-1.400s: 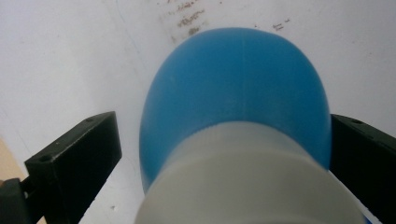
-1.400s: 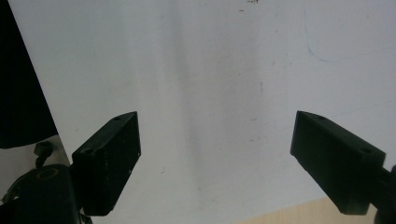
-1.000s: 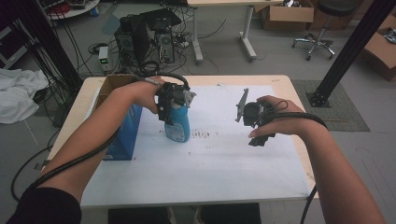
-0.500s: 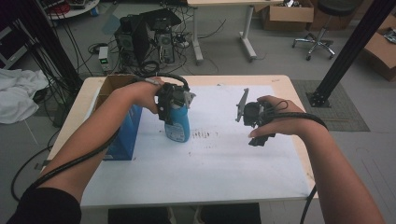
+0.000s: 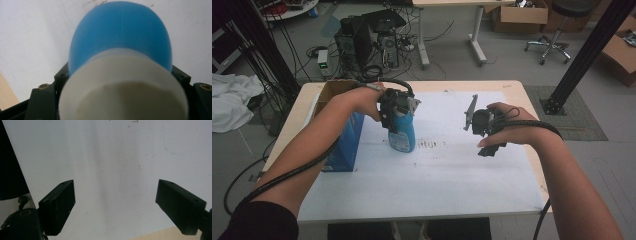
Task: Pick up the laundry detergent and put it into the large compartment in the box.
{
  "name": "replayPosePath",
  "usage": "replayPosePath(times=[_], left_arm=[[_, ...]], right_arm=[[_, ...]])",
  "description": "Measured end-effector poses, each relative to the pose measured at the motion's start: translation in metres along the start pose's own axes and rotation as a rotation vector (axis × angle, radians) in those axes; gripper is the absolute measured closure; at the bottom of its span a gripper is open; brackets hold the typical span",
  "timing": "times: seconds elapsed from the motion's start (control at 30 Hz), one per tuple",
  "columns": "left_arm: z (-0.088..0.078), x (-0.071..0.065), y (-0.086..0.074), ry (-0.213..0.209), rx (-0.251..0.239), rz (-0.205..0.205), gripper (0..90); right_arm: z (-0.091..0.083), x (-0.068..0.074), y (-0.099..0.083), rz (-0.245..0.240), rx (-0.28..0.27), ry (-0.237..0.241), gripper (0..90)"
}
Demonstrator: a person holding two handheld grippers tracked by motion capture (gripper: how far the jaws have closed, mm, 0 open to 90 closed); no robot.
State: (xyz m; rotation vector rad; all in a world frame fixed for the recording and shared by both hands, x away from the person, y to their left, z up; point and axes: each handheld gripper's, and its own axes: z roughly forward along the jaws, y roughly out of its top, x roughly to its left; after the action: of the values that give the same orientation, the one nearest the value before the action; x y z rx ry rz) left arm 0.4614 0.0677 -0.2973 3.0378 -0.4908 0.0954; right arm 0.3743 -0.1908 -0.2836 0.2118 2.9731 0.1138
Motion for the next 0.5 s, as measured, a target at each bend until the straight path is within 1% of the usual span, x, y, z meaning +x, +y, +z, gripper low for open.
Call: replayPosePath(times=[0.17,0.4,0.43,0.5], left_arm=[[-0.0028,0.0002,0.0019,-0.001,-0.007,0.003,31.0],[-0.0033,0.0008,0.0026,0.000,0.005,0.005,33.7],[-0.0027,0.0007,0.0029,0.011,0.007,0.005,34.7],[-0.0014,0.0007,0.0038,0.014,0.012,0.006,35.7]], right_arm=[[0.0007,0.0004,0.0009,-0.003,0.004,-0.001,16.2],[0.0013,0.0002,0.0007,0.000,0.002,0.000,16.2],[0.0014,0.0001,0.0005,0.000,0.002,0.000,16.2],[0.0020,-0.0001,0.0000,0.002,0.000,0.001,16.2]])
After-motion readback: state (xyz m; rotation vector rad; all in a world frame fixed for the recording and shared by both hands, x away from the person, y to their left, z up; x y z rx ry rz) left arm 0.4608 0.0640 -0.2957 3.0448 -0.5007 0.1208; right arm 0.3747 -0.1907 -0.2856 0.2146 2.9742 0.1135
